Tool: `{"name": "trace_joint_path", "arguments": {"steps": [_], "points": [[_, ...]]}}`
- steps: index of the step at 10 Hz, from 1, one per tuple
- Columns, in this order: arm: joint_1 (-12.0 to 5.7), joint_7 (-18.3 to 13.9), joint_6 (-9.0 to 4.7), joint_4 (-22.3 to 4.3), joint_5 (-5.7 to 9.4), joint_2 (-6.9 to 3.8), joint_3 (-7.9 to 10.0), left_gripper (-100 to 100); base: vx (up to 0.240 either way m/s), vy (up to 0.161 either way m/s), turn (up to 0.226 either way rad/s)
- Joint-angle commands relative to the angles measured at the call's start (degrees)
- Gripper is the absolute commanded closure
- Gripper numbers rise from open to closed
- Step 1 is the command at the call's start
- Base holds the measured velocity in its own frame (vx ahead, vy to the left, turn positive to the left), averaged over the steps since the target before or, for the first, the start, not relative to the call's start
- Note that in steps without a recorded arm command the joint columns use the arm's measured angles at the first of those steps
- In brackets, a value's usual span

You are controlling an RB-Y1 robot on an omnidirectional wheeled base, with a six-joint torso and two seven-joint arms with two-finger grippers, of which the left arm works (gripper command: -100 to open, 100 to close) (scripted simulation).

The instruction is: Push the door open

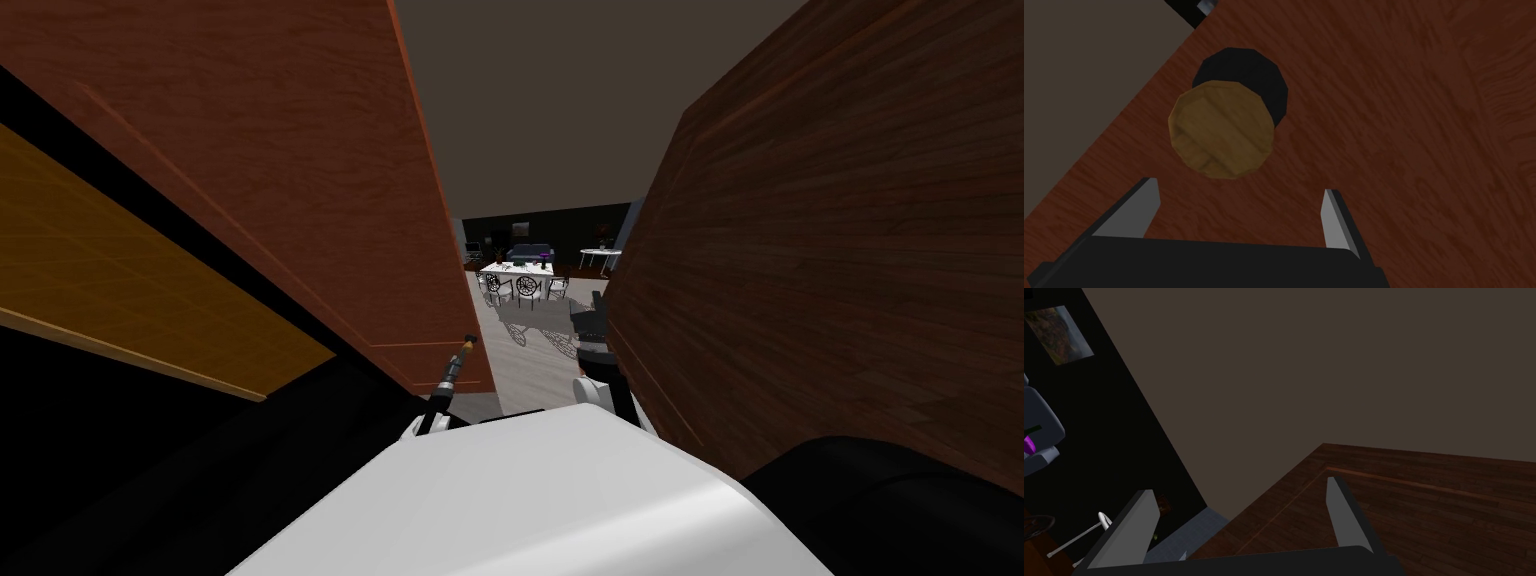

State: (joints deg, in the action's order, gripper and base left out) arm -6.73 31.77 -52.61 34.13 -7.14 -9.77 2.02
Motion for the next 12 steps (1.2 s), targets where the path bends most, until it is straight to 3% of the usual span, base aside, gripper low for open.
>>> {"name": "trace_joint_path", "arguments": {"steps": [1, 3, 6, 8, 9, 11, 12], "points": [[-0.13, 1.6, -0.37, -0.5, -0.28, -0.34, 0.19, -100, -0.02, -0.043, 0.013], [0.63, 5.4, -1.29, -0.6, -1.51, -1.7, 0.82, -100, -0.03, -0.053, 0.016], [1.02, 8.7, -1.76, -0.7, -2.14, -2.39, 1.14, -100, -0.031, -0.047, 0.012], [1.8, 12.5, -2.69, -0.9, -3.4, -3.77, 1.77, -100, -0.034, -0.056, 0.019], [1.8, 13.4, -2.69, -0.9, -3.4, -3.77, 1.77, -100, -0.03, -0.053, 0.013], [2.54, 17.1, -3.58, -1.1, -4.61, -5.1, 2.38, -100, -0.028, -0.064, 0.017], [2.54, 18.0, -3.58, -1.1, -4.61, -5.1, 2.38, -100, -0.034, -0.06, 0.013]]}}
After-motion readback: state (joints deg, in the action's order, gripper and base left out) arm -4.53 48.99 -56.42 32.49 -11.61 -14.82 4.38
